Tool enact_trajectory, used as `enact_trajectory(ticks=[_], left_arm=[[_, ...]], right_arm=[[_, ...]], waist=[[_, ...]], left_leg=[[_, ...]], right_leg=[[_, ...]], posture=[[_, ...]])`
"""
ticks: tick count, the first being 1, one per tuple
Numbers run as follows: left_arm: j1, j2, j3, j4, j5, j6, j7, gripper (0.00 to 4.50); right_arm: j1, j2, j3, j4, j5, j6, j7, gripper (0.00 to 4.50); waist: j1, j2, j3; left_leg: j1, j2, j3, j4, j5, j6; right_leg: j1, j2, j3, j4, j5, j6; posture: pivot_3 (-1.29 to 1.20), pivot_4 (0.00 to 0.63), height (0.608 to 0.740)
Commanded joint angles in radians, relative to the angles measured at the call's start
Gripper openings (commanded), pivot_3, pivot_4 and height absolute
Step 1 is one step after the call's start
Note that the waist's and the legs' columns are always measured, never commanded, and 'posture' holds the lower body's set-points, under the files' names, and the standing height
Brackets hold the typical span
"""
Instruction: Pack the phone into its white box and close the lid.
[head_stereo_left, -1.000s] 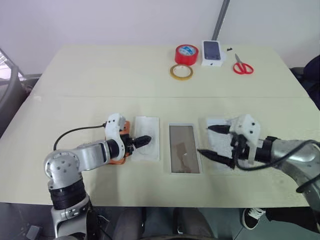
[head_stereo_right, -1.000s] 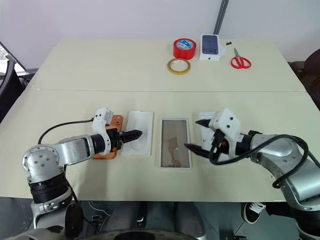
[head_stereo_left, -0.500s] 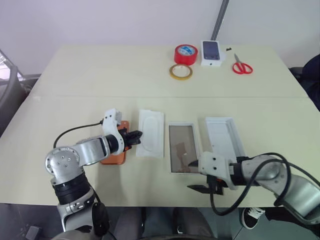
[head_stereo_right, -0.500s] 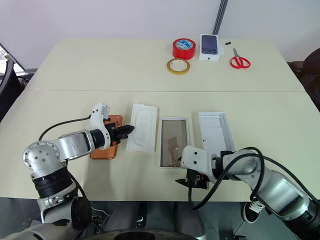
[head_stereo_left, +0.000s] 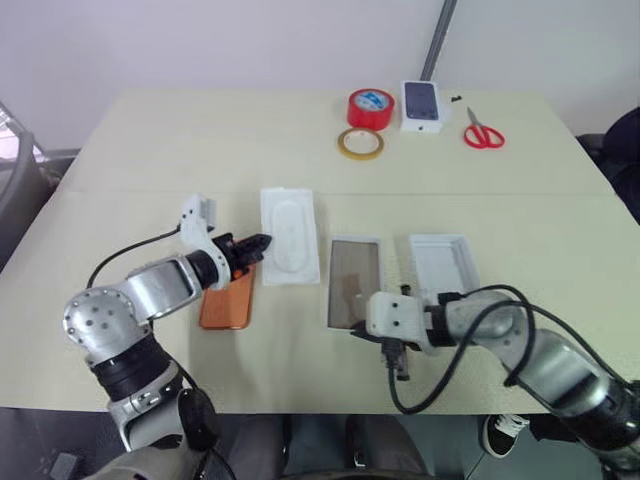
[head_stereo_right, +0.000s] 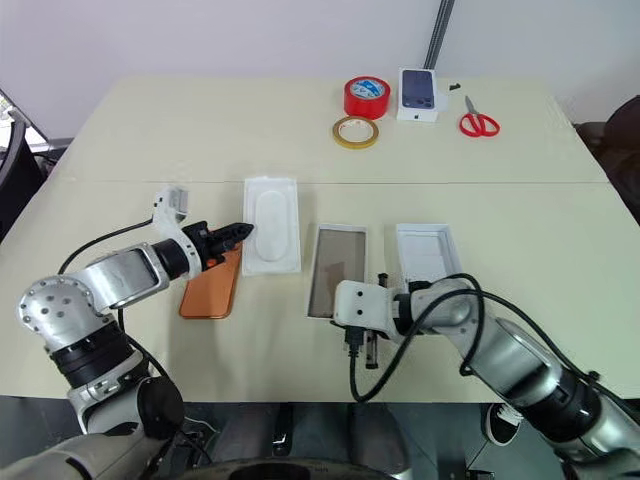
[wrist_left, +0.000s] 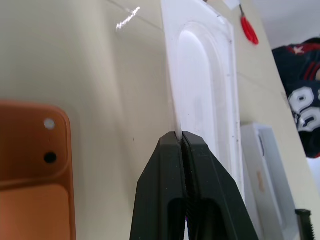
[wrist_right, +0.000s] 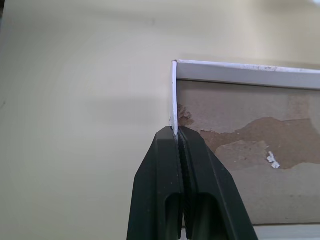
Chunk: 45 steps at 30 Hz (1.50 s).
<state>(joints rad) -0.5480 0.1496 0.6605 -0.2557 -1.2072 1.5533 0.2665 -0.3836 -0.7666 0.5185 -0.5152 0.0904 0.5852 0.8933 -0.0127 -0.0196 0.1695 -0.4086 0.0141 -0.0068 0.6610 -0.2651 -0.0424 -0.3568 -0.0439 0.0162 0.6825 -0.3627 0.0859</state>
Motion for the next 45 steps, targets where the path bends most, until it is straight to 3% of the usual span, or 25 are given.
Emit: enact_trajectory(ticks=[1, 7, 10, 15, 20, 28, 31, 34, 38, 42, 45], left_arm=[[-0.021, 0.022, 0.017, 0.006, -0.062, -0.038, 0.018, 0.0], [0.002, 0.028, -0.042, 0.001, -0.127, -0.069, 0.067, 0.0], [0.02, 0.031, -0.071, -0.002, -0.163, -0.094, 0.099, 0.0], [0.07, 0.002, -0.169, -0.02, -0.212, -0.131, 0.189, 0.0], [0.112, -0.024, -0.268, -0.011, -0.264, -0.185, 0.264, 0.0], [0.127, 0.048, -0.353, 0.007, -0.361, -0.27, 0.299, 3.7], [0.124, 0.1, -0.351, 0.007, -0.407, -0.323, 0.295, 3.7], [0.122, 0.179, -0.339, -0.009, -0.375, -0.367, 0.24, 3.77], [0.148, 0.333, -0.381, -0.068, -0.191, -0.417, 0.056, 3.77], [0.266, 0.565, -0.508, -0.172, 0.146, -0.59, -0.281, 3.77], [0.362, 0.663, -0.557, -0.2, 0.316, -0.737, -0.479, 3.77]], right_arm=[[-0.067, 0.05, 0.053, 0.074, -0.076, -0.082, 0.011, 0.07], [-0.128, 0.135, 0.033, 0.151, -0.114, -0.087, 0.0, 0.07], [-0.111, 0.132, -0.025, 0.109, -0.056, -0.013, 0.027, 0.88], [-0.028, 0.047, -0.21, 0.027, 0.025, 0.039, 0.04, 3.33], [0.007, -0.008, -0.309, 0.016, 0.051, 0.058, 0.032, 3.33], [-0.021, -0.002, -0.332, 0.036, 0.052, 0.054, 0.006, 3.38], [-0.053, 0.032, -0.327, 0.043, 0.07, 0.068, -0.007, 3.38], [-0.1, 0.091, -0.273, 0.071, 0.046, 0.08, -0.043, 2.18], [-0.171, 0.182, -0.188, 0.153, -0.015, 0.098, -0.108, 0.04], [-0.256, 0.295, -0.131, 0.299, -0.084, 0.098, -0.197, 0.04], [-0.295, 0.36, -0.107, 0.393, -0.123, 0.081, -0.243, 0.04]], waist=[[0.002, 0.0, 0.0], [0.004, -0.001, 0.0], [0.003, -0.001, 0.0], [0.006, -0.001, 0.0], [0.004, -0.001, 0.0], [0.002, -0.001, 0.0], [0.001, -0.001, 0.0], [-0.001, -0.001, 0.0], [-0.001, 0.0, 0.0], [-0.005, 0.001, 0.001], [-0.002, 0.002, 0.001]], left_leg=[[0.0, 0.0, 0.0, 0.0, 0.0, 0.0], [0.0, 0.0, 0.0, 0.001, 0.0, 0.0], [0.0, 0.0, 0.0, 0.001, 0.0, 0.0], [-0.001, -0.001, 0.0, 0.001, 0.0, 0.0], [-0.001, -0.001, 0.0, 0.001, 0.0, 0.0], [-0.001, -0.001, 0.0, 0.001, 0.0, 0.0], [-0.001, -0.001, 0.0, 0.001, 0.0, 0.0], [0.0, -0.001, 0.0, 0.0, 0.0, 0.0], [0.0, -0.001, 0.0, 0.0, 0.0, 0.0], [0.0, -0.001, 0.001, -0.002, 0.001, -0.001], [0.0, -0.002, 0.002, -0.006, 0.001, -0.003]], right_leg=[[0.0, 0.0, 0.0, 0.0, 0.0, 0.0], [0.0, -0.001, 0.0, 0.0, 0.0, 0.0], [0.0, -0.001, 0.0, 0.0, 0.0, 0.0], [0.0, -0.002, 0.0, 0.0, 0.0, 0.0], [0.001, -0.002, 0.0, 0.0, 0.0, 0.0], [0.0, -0.001, 0.0, 0.0, 0.0, 0.0], [0.0, -0.001, 0.0, 0.0, 0.0, 0.0], [0.0, -0.001, 0.0, 0.0, 0.0, 0.0], [0.0, -0.001, 0.0, 0.0, 0.0, 0.0], [-0.002, 0.0, 0.001, 0.0, 0.0, 0.0], [-0.004, -0.001, 0.002, -0.001, 0.0, 0.0]], posture=[[0.0, 0.15, 0.74], [0.0, 0.15, 0.74], [0.0, 0.15, 0.74], [0.0, 0.15, 0.74], [0.0, 0.15, 0.74], [0.0, 0.15, 0.74], [0.0, 0.15, 0.74], [0.0, 0.15, 0.74], [0.0, 0.15, 0.74], [0.0, 0.15, 0.74], [0.0, 0.15, 0.74]])
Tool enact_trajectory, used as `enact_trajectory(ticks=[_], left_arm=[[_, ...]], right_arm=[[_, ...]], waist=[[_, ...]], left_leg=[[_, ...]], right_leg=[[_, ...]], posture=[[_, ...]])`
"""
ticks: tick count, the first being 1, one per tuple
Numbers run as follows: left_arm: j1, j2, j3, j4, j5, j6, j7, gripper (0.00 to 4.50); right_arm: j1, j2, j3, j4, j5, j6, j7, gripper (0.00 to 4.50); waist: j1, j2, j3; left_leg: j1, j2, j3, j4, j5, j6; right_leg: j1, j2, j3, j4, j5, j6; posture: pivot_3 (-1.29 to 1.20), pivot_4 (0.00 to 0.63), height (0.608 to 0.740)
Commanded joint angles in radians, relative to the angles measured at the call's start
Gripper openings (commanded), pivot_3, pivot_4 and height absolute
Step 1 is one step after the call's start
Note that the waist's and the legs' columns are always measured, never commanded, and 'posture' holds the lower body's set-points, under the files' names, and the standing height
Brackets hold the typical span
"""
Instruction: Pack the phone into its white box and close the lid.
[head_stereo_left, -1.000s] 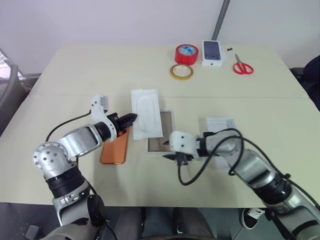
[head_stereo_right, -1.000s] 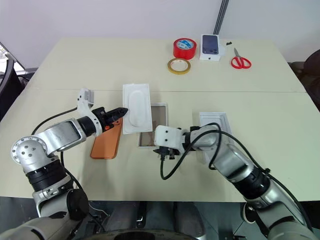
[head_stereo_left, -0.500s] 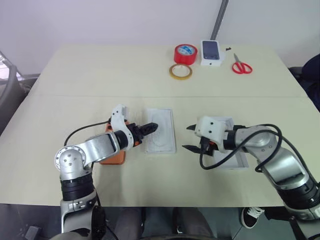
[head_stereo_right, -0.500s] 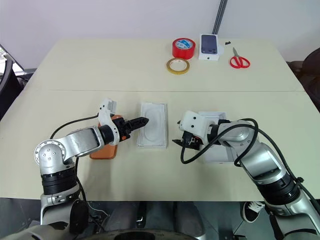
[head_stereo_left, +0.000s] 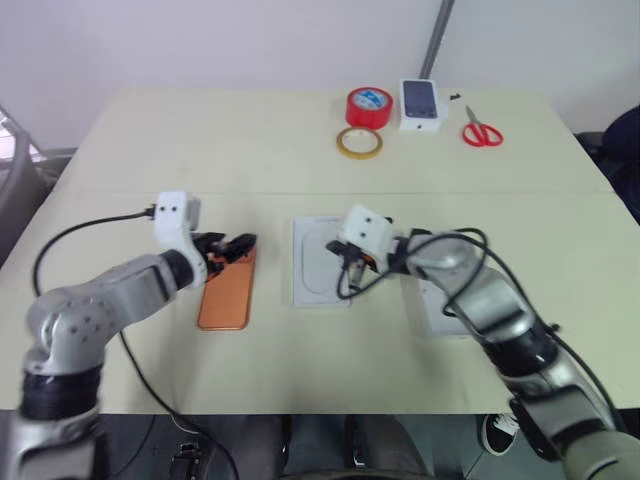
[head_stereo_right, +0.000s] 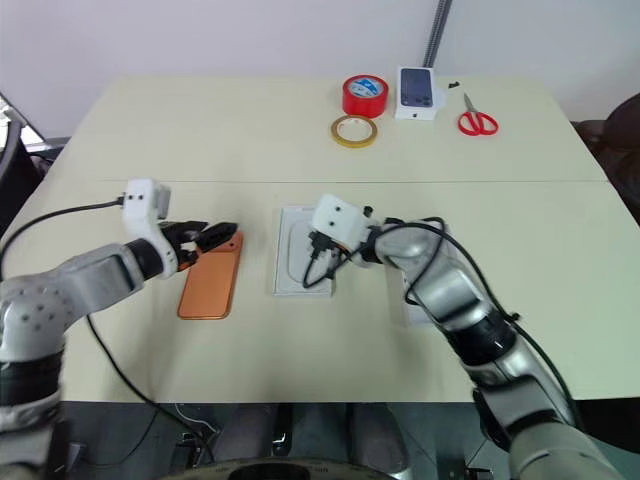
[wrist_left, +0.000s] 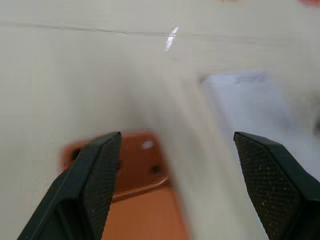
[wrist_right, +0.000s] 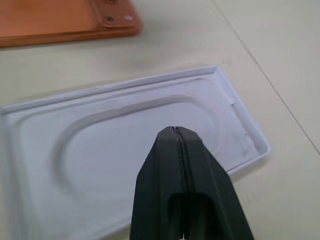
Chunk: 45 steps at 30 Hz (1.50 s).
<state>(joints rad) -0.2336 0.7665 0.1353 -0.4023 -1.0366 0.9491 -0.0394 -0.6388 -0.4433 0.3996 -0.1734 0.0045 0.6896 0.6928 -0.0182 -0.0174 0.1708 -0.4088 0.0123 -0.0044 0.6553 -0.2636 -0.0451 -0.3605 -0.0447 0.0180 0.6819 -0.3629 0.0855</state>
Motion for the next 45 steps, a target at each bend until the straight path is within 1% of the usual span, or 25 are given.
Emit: enact_trajectory(ticks=[1, 3, 6, 10, 14, 15, 17, 18, 22, 24, 27, 30, 33, 37, 45], left_arm=[[0.08, 0.065, -0.033, -0.049, 0.186, -0.17, -0.221, 3.77], [0.133, 0.088, -0.033, -0.042, 0.254, -0.234, -0.3, 3.77], [0.17, 0.079, -0.014, -0.036, 0.302, -0.27, -0.357, 3.77], [0.192, 0.051, 0.035, -0.039, 0.317, -0.27, -0.372, 3.77], [0.196, 0.028, 0.101, -0.018, 0.303, -0.218, -0.345, 3.77], [0.2, 0.019, 0.147, -0.003, 0.27, -0.175, -0.323, 3.77], [0.203, 0.001, 0.224, 0.023, 0.212, -0.09, -0.28, 4.31], [0.205, -0.006, 0.256, 0.033, 0.181, -0.041, -0.26, 4.46], [0.203, -0.009, 0.279, 0.041, 0.12, 0.142, -0.204, 4.46], [0.173, -0.048, 0.311, 0.067, 0.046, 0.242, -0.155, 4.46], [0.124, -0.099, 0.34, 0.081, -0.056, 0.358, -0.107, 4.46], [0.104, -0.133, 0.34, 0.07, -0.115, 0.443, -0.07, 4.46], [0.099, -0.159, 0.326, 0.055, -0.147, 0.504, -0.035, 4.46], [0.09, -0.22, 0.314, 0.035, -0.208, 0.555, 0.02, 4.46], [0.098, -0.307, 0.285, 0.005, -0.309, 0.563, 0.123, 4.46]], right_arm=[[-0.055, 0.06, 0.024, 0.099, -0.054, -0.03, -0.06, 0.04], [-0.079, 0.098, 0.044, 0.183, -0.087, -0.04, -0.09, 0.04], [-0.092, 0.113, 0.073, 0.239, -0.121, -0.054, -0.091, 0.04], [-0.08, 0.097, 0.101, 0.225, -0.145, -0.067, -0.054, 0.04], [-0.068, 0.117, 0.059, 0.164, -0.116, -0.123, -0.043, 0.04], [-0.058, 0.129, 0.047, 0.109, -0.08, -0.106, -0.018, 0.04], [-0.047, 0.153, 0.037, 0.031, -0.034, -0.068, 0.012, 0.0], [-0.047, 0.168, 0.044, 0.009, -0.022, -0.044, 0.019, 0.0], [-0.062, 0.214, 0.103, 0.015, -0.039, -0.018, 0.017, 0.0], [-0.084, 0.215, 0.171, 0.036, -0.078, -0.015, 0.032, 0.0], [-0.109, 0.231, 0.227, 0.073, -0.099, -0.021, 0.051, 0.0], [-0.146, 0.251, 0.282, 0.128, -0.127, -0.013, 0.068, 0.0], [-0.178, 0.273, 0.331, 0.175, -0.149, 0.001, 0.091, 0.0], [-0.207, 0.298, 0.384, 0.237, -0.189, 0.005, 0.107, 0.0], [-0.206, 0.299, 0.385, 0.25, -0.221, -0.006, 0.132, 0.0]], waist=[[0.004, 0.0, 0.0], [0.004, 0.0, 0.0], [0.007, 0.0, 0.0], [0.0, 0.0, 0.0], [-0.003, 0.0, 0.0], [-0.003, 0.0, 0.0], [-0.006, 0.0, 0.0], [-0.01, 0.0, 0.0], [-0.018, -0.001, 0.0], [-0.017, -0.001, 0.0], [-0.016, -0.002, -0.001], [-0.02, -0.002, -0.001], [-0.022, -0.002, -0.001], [-0.019, -0.001, -0.002], [-0.011, 0.0, -0.006]], left_leg=[[0.0, 0.0, 0.0, -0.002, 0.0, 0.0], [0.0, 0.0, 0.0, -0.004, 0.001, -0.001], [0.0, 0.0, 0.0, -0.004, 0.0, 0.0], [0.0, 0.0, 0.0, -0.005, -0.002, 0.004], [0.0, 0.001, 0.0, -0.005, -0.003, 0.006], [0.0, 0.001, 0.0, -0.006, -0.003, 0.006], [0.0, 0.001, 0.0, -0.006, -0.003, 0.006], [-0.001, 0.002, 0.0, -0.006, -0.003, 0.006], [0.0, 0.002, -0.001, -0.006, -0.003, 0.006], [0.0, 0.001, -0.001, -0.006, -0.003, 0.006], [0.0, 0.001, -0.002, -0.005, -0.003, 0.006], [0.0, 0.001, -0.002, -0.005, -0.003, 0.006], [0.0, 0.001, -0.002, -0.005, -0.001, 0.003], [0.0, 0.0, -0.002, -0.005, -0.001, 0.002], [0.004, 0.0, -0.002, -0.005, -0.001, 0.002]], right_leg=[[-0.001, -0.001, 0.0, 0.0, 0.0, 0.0], [-0.002, -0.001, 0.0, 0.0, 0.0, 0.0], [-0.002, -0.002, 0.0, 0.0, 0.0, 0.0], [-0.002, -0.002, 0.0, 0.0, 0.0, 0.0], [-0.003, -0.002, 0.0, 0.001, 0.0, 0.0], [-0.004, -0.002, 0.0, 0.001, 0.0, 0.0], [-0.004, -0.001, 0.0, 0.001, 0.0, 0.0], [-0.004, -0.001, 0.0, 0.001, 0.0, 0.0], [-0.004, -0.001, -0.001, 0.002, 0.0, 0.0], [-0.004, -0.001, -0.001, 0.002, 0.0, 0.0], [-0.004, -0.002, -0.001, 0.003, 0.0, 0.0], [-0.004, -0.002, -0.001, 0.003, 0.0, 0.0], [-0.004, -0.002, -0.001, 0.003, 0.0, 0.0], [-0.003, -0.002, -0.001, 0.003, 0.0, 0.0], [0.001, -0.003, -0.001, 0.002, 0.0, 0.0]], posture=[[0.0, 0.15, 0.74], [0.0, 0.15, 0.74], [0.0, 0.15, 0.74], [0.0, 0.15, 0.74], [0.0, 0.15, 0.74], [0.0, 0.15, 0.74], [0.0, 0.15, 0.74], [0.0, 0.15, 0.74], [0.0, 0.15, 0.74], [0.0, 0.15, 0.74], [0.0, 0.15, 0.74], [0.0, 0.15, 0.74], [0.0, 0.15, 0.74], [0.0, 0.15, 0.74], [0.0, 0.15, 0.74]])
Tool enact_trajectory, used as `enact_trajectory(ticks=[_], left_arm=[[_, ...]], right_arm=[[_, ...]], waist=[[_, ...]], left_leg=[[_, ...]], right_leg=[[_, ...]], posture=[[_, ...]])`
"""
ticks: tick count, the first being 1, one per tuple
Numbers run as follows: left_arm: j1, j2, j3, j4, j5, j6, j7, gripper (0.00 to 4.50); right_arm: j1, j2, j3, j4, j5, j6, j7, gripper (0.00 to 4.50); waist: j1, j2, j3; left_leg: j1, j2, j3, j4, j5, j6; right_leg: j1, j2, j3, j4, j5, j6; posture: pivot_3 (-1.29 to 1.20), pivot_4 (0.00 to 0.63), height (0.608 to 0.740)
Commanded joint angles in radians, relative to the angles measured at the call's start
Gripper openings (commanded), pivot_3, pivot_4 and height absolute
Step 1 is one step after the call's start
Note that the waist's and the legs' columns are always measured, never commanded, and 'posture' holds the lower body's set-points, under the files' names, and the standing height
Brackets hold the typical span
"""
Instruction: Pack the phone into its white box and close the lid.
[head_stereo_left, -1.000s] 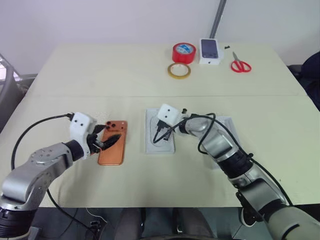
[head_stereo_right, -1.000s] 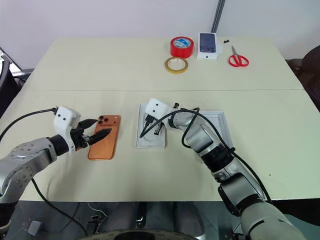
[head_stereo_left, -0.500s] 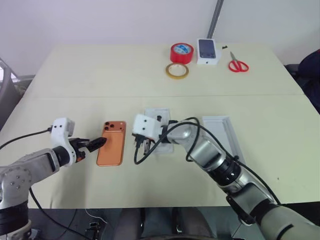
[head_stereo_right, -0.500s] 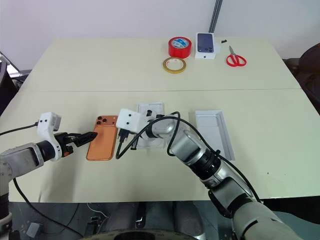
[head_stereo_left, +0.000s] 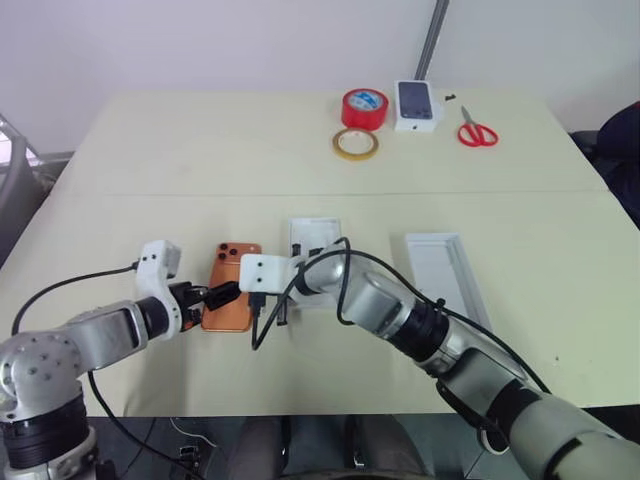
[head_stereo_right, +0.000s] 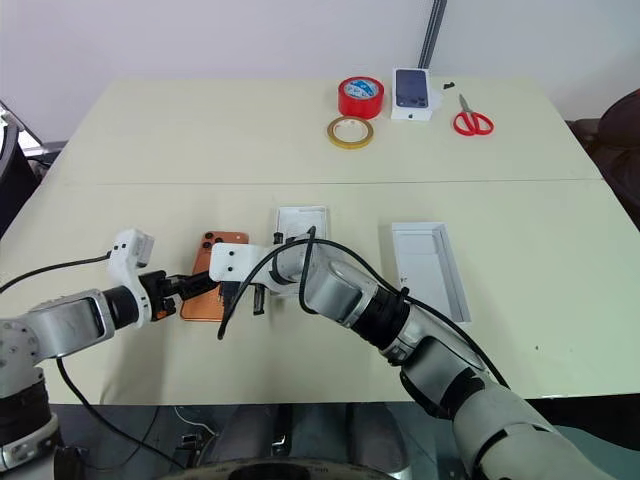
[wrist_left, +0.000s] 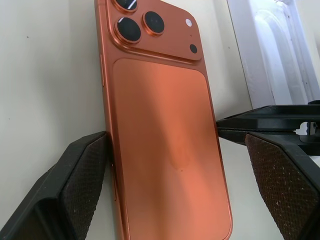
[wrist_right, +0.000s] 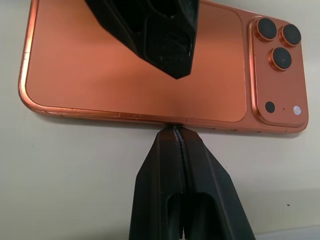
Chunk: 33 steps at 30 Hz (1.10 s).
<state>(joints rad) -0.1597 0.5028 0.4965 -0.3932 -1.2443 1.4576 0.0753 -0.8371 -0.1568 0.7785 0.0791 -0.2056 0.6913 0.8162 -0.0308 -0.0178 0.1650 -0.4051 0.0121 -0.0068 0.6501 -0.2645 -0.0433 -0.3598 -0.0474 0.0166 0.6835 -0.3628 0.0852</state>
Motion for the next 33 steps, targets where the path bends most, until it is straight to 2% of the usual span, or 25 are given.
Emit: enact_trajectory(ticks=[1, 6, 14, 21, 24, 30, 33], left_arm=[[0.024, -0.049, -0.081, -0.006, -0.119, 0.05, 0.019, 4.46], [0.015, -0.051, -0.084, 0.027, -0.221, -0.001, 0.094, 4.46], [0.013, 0.043, -0.092, 0.107, -0.342, -0.129, 0.191, 4.46], [0.052, 0.084, -0.086, 0.167, -0.442, -0.258, 0.276, 4.46], [0.075, 0.102, -0.097, 0.166, -0.465, -0.293, 0.284, 3.64], [0.116, 0.116, -0.119, 0.141, -0.527, -0.368, 0.311, 0.64], [0.143, 0.122, -0.122, 0.142, -0.572, -0.416, 0.325, 0.64]], right_arm=[[-0.006, 0.01, 0.003, -0.004, -0.014, -0.008, 0.011, 0.0], [0.003, 0.002, -0.008, -0.009, -0.028, -0.013, 0.019, 0.0], [0.019, 0.003, -0.022, -0.018, -0.032, -0.001, 0.011, 0.0], [0.03, -0.005, -0.028, -0.035, -0.036, 0.007, 0.0, 0.0], [0.033, -0.01, -0.029, -0.044, -0.035, 0.009, 0.0, 0.0], [0.036, -0.027, -0.035, -0.074, -0.036, 0.015, 0.002, 0.0], [0.034, -0.047, -0.058, -0.123, -0.03, 0.036, 0.008, 0.0]], waist=[[0.004, 0.001, -0.001], [0.014, 0.0, -0.002], [0.012, 0.0, -0.002], [0.01, 0.0, -0.001], [0.01, 0.0, -0.001], [0.017, 0.0, -0.001], [0.012, 0.0, -0.001]], left_leg=[[0.0, 0.0, 0.0, 0.0, 0.0, 0.0], [0.001, 0.0, 0.0, 0.0, 0.0, 0.0], [0.001, 0.0, 0.0, 0.0, 0.0, 0.0], [0.0, 0.0, 0.0, 0.0, 0.0, 0.0], [0.0, 0.0, 0.0, -0.001, 0.0, 0.0], [-0.002, 0.0, 0.0, -0.001, 0.0, 0.0], [-0.001, 0.0, -0.001, -0.001, 0.0, 0.001]], right_leg=[[0.0, 0.0, 0.0, 0.0, 0.0, 0.0], [0.001, 0.0, 0.0, -0.001, 0.0, 0.0], [0.0, 0.0, 0.0, -0.001, 0.0, 0.0], [0.0, 0.0, 0.0, -0.001, 0.0, 0.0], [-0.001, 0.0, 0.0, -0.001, 0.0, 0.0], [-0.003, -0.001, 0.0, -0.001, 0.0, 0.0], [-0.002, -0.001, 0.0, -0.002, 0.0, 0.0]], posture=[[0.0, 0.15, 0.74], [0.0, 0.15, 0.74], [0.0, 0.15, 0.74], [0.0, 0.15, 0.74], [0.0, 0.15, 0.74], [0.0, 0.15, 0.74], [0.0, 0.15, 0.74]])
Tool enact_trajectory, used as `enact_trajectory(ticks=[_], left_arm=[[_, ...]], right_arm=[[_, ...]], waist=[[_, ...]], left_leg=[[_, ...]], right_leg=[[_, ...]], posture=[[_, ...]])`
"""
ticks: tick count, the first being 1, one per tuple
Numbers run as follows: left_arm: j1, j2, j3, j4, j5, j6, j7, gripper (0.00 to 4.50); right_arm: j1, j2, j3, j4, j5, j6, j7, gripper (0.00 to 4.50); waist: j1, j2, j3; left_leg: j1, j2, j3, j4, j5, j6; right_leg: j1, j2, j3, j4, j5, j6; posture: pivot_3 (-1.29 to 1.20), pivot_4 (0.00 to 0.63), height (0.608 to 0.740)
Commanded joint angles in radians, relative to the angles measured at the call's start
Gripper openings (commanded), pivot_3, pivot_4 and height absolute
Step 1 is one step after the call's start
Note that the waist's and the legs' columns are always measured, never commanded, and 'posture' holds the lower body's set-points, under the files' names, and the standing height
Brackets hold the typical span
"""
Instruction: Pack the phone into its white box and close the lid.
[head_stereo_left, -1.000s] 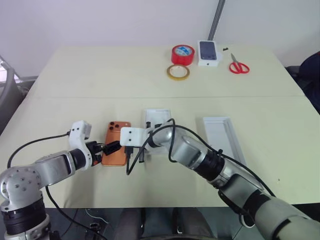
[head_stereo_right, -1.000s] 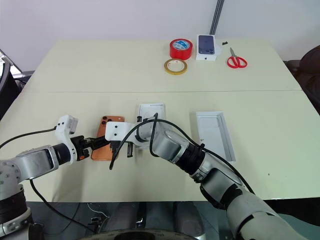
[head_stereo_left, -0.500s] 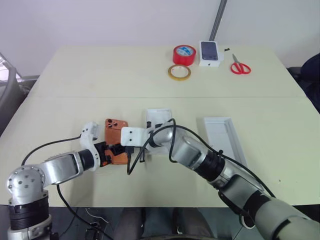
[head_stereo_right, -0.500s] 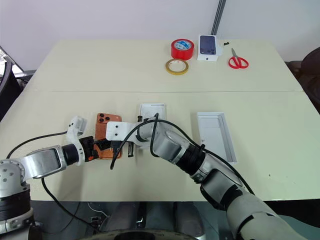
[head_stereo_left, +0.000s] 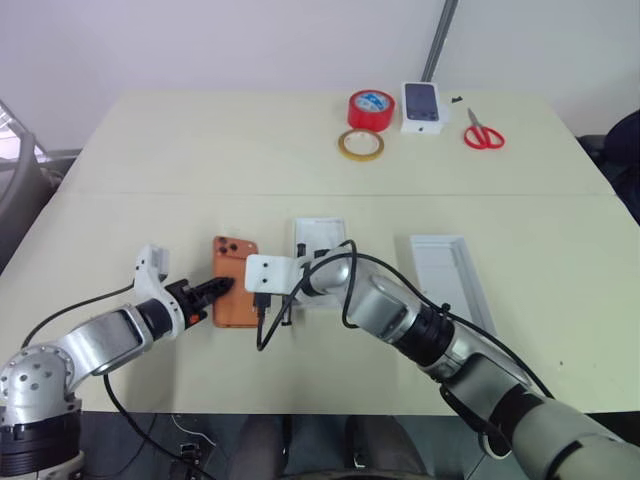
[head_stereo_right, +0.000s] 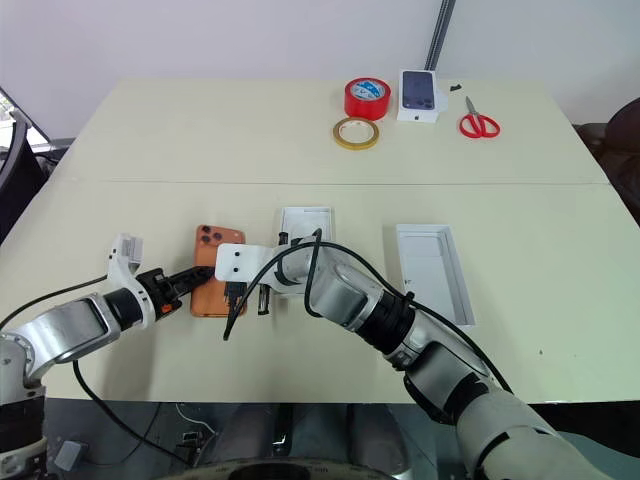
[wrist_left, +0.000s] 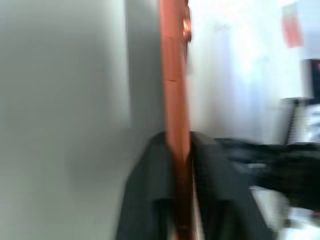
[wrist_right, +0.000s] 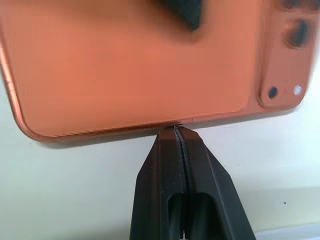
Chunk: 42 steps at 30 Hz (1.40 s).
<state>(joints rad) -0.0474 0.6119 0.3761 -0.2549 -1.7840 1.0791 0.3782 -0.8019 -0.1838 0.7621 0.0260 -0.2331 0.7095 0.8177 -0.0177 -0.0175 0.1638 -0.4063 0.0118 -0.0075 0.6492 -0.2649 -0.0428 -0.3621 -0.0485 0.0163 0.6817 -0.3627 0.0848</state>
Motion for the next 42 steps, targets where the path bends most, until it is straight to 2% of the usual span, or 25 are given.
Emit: enact_trajectory(ticks=[1, 3, 6, 9, 14, 18, 21, 26, 35, 37, 39, 42], left_arm=[[0.037, 0.015, -0.004, 0.003, -0.045, -0.052, 0.026, 0.64], [0.048, 0.008, -0.003, 0.003, -0.084, -0.088, 0.033, 0.64], [0.058, 0.016, -0.009, -0.004, -0.112, -0.121, 0.04, 0.03], [0.043, 0.011, -0.012, -0.013, -0.152, -0.164, 0.049, 0.03], [-0.051, -0.044, -0.031, -0.041, -0.188, -0.238, 0.064, 0.03], [-0.165, -0.132, -0.143, -0.037, -0.183, -0.283, 0.105, 0.03], [-0.223, -0.21, -0.232, -0.007, -0.133, -0.296, 0.112, 0.03], [-0.277, -0.294, -0.311, 0.079, -0.044, -0.29, 0.105, 0.03], [-0.296, -0.341, -0.36, 0.143, 0.056, -0.228, 0.058, 0.03], [-0.297, -0.348, -0.359, 0.145, 0.069, -0.216, 0.049, 0.97], [-0.298, -0.351, -0.359, 0.144, 0.079, -0.205, 0.04, 1.68], [-0.295, -0.333, -0.35, 0.119, 0.083, -0.181, 0.03, 3.22]], right_arm=[[0.0, -0.026, -0.049, -0.086, -0.001, 0.025, 0.007, 0.0], [0.008, -0.043, -0.071, -0.129, 0.011, 0.042, 0.01, 0.0], [0.023, -0.07, -0.13, -0.219, 0.042, 0.082, 0.021, 0.0], [0.051, -0.097, -0.219, -0.315, 0.088, 0.109, 0.023, 0.0], [0.166, -0.209, -0.419, -0.455, 0.196, 0.017, 0.046, 0.0], [0.294, -0.342, -0.616, -0.523, 0.373, 0.06, 0.158, 0.0], [0.372, -0.423, -0.713, -0.539, 0.426, 0.079, 0.161, 0.0], [0.454, -0.505, -0.808, -0.583, 0.495, 0.107, 0.14, 0.0], [0.525, -0.593, -0.865, -0.589, 0.522, 0.088, 0.088, 0.0], [0.522, -0.597, -0.86, -0.589, 0.531, 0.086, 0.08, 0.0], [0.522, -0.6, -0.854, -0.588, 0.537, 0.082, 0.073, 0.0], [0.519, -0.607, -0.839, -0.578, 0.536, 0.068, 0.066, 0.0]], waist=[[-0.001, 0.0, 0.0], [-0.001, 0.0, 0.0], [-0.002, 0.0, 0.001], [-0.001, 0.0, 0.001], [0.011, -0.002, 0.003], [0.016, -0.003, 0.003], [0.014, -0.002, 0.004], [-0.004, -0.001, 0.004], [0.01, -0.001, 0.005], [0.009, -0.001, 0.005], [0.009, -0.001, 0.005], [0.009, -0.001, 0.005]], left_leg=[[-0.001, 0.0, 0.0, 0.0, 0.0, 0.0], [-0.001, 0.0, 0.0, -0.001, 0.0, 0.0], [-0.002, 0.0, 0.0, -0.001, 0.0, 0.0], [-0.002, 0.0, 0.0, -0.001, -0.001, 0.001], [-0.003, 0.0, 0.0, 0.0, -0.001, 0.002], [-0.002, 0.0, -0.001, 0.001, -0.001, 0.002], [-0.002, 0.0, 0.0, 0.001, -0.002, 0.004], [-0.001, 0.001, 0.001, 0.001, -0.002, 0.004], [-0.002, 0.001, 0.0, 0.004, 0.001, -0.001], [-0.002, 0.001, 0.0, 0.004, 0.001, -0.001], [-0.002, 0.001, 0.0, 0.003, 0.001, -0.001], [-0.002, 0.001, 0.0, 0.003, 0.001, -0.001]], right_leg=[[0.0, 0.0, 0.0, 0.0, 0.0, 0.0], [-0.001, 0.0, 0.0, 0.0, 0.0, 0.0], [-0.001, 0.0, 0.0, 0.0, 0.0, 0.0], [-0.001, 0.0, 0.0, 0.0, 0.0, 0.0], [0.0, 0.0, -0.001, -0.002, 0.0, 0.0], [0.003, 0.0, -0.002, -0.004, 0.0, 0.0], [0.004, 0.0, -0.002, -0.006, 0.0, 0.0], [0.005, 0.004, 0.0, -0.006, 0.0, 0.0], [0.006, 0.004, 0.0, -0.006, 0.0, 0.0], [0.006, 0.004, 0.0, -0.006, 0.0, 0.0], [0.006, 0.004, 0.0, -0.006, 0.0, 0.0], [0.006, 0.004, 0.0, -0.006, 0.0, 0.0]], posture=[[0.0, 0.15, 0.74], [0.0, 0.15, 0.74], [0.0, 0.15, 0.74], [0.0, 0.15, 0.74], [0.0, 0.15, 0.74], [0.0, 0.15, 0.74], [0.0, 0.15, 0.74], [0.0, 0.15, 0.74], [0.0, 0.15, 0.74], [0.0, 0.15, 0.74], [0.0, 0.15, 0.74], [0.0, 0.15, 0.74]])
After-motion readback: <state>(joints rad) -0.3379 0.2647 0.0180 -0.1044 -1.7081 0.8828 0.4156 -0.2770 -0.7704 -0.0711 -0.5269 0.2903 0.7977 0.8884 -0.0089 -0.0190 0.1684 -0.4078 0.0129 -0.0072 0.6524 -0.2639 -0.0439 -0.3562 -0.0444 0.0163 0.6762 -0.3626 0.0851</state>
